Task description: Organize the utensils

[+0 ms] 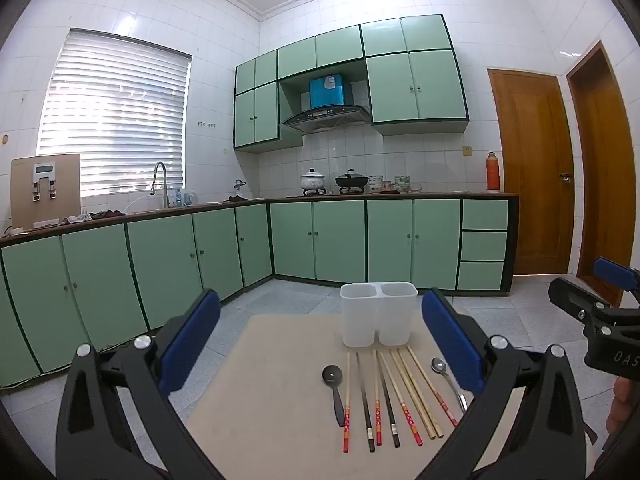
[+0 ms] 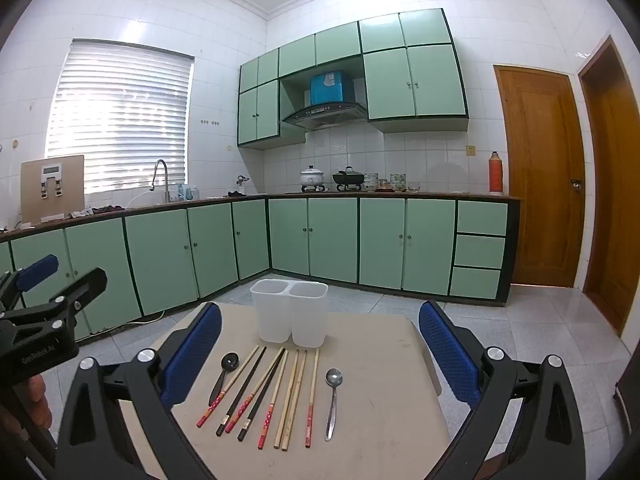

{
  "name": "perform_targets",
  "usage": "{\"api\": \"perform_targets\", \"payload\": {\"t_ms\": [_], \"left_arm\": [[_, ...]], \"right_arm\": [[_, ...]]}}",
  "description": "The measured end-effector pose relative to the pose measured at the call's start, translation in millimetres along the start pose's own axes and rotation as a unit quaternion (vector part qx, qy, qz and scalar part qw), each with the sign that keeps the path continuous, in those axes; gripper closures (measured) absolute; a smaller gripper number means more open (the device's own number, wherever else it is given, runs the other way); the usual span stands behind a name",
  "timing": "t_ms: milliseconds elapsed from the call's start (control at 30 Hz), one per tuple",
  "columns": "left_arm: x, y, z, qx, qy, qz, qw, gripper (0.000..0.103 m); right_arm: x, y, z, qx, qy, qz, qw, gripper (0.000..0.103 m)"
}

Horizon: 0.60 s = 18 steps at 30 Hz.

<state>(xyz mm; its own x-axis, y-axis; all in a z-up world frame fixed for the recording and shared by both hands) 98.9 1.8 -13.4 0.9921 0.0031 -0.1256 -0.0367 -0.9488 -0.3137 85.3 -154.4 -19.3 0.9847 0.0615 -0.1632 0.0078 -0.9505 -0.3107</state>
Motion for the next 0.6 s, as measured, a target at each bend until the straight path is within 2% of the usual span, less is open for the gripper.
{"api": "perform_targets", "payload": {"t_ms": [600], "left_arm": [[-0.9,0.3,-0.1,0.001,0.001,-0.001,1.0,0.005]], "right_arm": [[0.5,0.6,0.2,0.001,0.0,0.0,1.0,0.006]]}}
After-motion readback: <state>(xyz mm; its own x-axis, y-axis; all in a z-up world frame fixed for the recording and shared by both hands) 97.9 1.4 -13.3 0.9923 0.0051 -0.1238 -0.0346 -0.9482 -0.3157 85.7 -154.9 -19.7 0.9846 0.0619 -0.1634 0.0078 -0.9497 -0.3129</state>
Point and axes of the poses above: each gripper's, at about its wrist camera, not at the fingertips, and x roughly the way its jaws point, y to its right, z to its underside, the point moved 10 cm from there along x, roughly the way its jaws point, and after that the axes turned 15 degrees about x, right-handed, at the moved point
